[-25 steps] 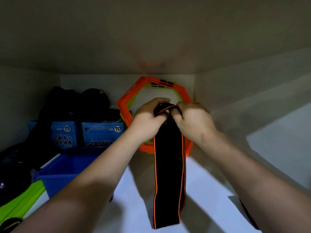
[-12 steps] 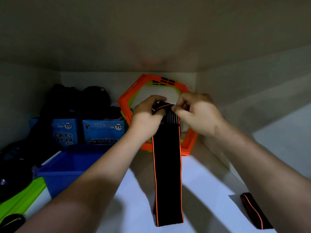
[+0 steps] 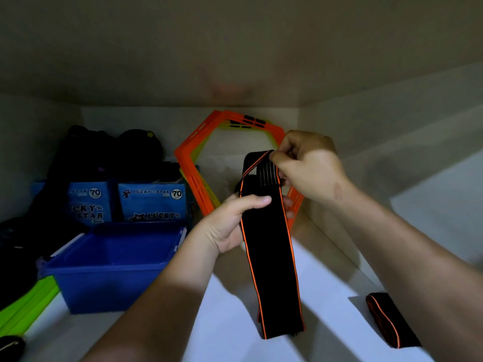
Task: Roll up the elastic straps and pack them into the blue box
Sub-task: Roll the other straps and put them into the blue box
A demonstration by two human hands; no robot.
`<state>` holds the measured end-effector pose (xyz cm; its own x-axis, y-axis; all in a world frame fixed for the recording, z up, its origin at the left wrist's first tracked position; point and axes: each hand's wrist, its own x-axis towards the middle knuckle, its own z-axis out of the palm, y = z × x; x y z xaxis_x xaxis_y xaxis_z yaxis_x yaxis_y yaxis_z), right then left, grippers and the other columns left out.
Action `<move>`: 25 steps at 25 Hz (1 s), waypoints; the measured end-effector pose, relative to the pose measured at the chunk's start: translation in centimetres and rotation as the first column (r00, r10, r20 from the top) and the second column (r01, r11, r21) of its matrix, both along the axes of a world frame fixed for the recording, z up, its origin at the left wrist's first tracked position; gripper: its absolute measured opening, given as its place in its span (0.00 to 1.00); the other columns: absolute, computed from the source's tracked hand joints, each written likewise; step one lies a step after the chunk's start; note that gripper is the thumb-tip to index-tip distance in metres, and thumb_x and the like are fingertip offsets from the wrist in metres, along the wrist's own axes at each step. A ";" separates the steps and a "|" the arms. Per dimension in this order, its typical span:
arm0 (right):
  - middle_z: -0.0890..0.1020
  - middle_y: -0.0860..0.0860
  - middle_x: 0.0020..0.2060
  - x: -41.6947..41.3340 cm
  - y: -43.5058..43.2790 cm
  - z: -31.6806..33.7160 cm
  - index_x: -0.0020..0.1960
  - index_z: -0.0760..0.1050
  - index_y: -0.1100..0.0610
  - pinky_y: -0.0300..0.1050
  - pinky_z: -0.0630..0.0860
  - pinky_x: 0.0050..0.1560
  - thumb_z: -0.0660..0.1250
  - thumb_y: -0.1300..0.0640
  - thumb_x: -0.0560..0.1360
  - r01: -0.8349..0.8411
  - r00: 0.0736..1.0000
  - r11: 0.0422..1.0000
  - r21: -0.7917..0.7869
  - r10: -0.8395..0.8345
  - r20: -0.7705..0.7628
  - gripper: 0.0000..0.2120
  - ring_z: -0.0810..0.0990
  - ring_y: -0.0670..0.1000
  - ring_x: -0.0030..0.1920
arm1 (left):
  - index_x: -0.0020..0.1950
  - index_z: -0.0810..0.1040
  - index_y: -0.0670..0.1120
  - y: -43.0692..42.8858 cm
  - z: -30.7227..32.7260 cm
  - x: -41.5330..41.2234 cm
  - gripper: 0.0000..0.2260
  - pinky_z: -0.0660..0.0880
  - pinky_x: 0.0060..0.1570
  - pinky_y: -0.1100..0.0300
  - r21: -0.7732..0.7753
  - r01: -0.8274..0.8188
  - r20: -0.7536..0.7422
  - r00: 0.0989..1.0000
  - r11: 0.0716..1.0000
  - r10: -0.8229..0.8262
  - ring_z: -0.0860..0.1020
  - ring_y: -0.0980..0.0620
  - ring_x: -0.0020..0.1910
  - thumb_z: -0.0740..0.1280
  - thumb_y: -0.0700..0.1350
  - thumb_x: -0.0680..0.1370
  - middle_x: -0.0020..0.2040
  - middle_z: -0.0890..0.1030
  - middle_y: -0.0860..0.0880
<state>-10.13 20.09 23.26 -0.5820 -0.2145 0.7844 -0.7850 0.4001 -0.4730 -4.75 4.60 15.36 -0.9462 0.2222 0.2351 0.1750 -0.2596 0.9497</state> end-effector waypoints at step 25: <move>0.87 0.61 0.43 -12.9 -3.2 -15.9 0.45 0.83 0.62 0.48 0.78 0.44 0.69 0.55 0.74 0.172 0.889 0.953 0.249 -0.259 0.378 0.10 0.85 0.61 0.47 | 0.74 0.59 0.70 0.3 -18.1 7.9 0.37 0.74 0.64 0.60 -0.758 -0.434 -0.261 0.886 0.486 0.384 0.76 0.55 0.66 0.66 0.46 0.68 0.66 0.79 0.60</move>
